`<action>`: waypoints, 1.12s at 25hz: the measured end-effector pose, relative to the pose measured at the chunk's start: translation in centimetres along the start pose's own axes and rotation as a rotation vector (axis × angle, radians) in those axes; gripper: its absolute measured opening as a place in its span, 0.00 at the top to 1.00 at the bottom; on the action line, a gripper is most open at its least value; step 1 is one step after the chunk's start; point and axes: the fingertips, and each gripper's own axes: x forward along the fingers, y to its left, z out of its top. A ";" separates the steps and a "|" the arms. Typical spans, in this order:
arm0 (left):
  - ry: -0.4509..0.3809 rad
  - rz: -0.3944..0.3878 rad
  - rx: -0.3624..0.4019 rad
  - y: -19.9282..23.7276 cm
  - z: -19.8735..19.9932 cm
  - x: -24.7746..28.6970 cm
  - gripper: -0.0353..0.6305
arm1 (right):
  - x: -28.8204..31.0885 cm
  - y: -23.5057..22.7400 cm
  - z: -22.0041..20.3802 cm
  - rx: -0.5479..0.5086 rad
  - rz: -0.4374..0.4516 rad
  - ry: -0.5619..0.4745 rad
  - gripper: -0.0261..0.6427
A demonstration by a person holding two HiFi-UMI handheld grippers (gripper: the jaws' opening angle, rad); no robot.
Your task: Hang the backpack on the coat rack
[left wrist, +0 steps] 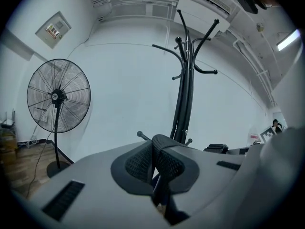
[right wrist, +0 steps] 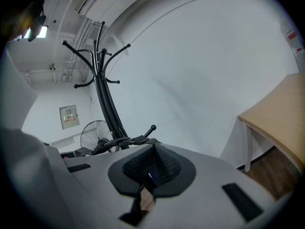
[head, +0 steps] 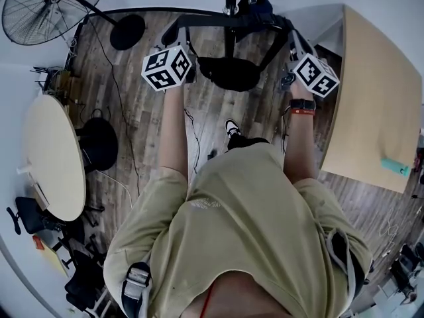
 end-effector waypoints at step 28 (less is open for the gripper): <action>0.288 -0.028 0.097 0.5 -15.2 2.7 0.91 | 4.0 -1.8 -14.6 -0.113 0.004 0.293 0.93</action>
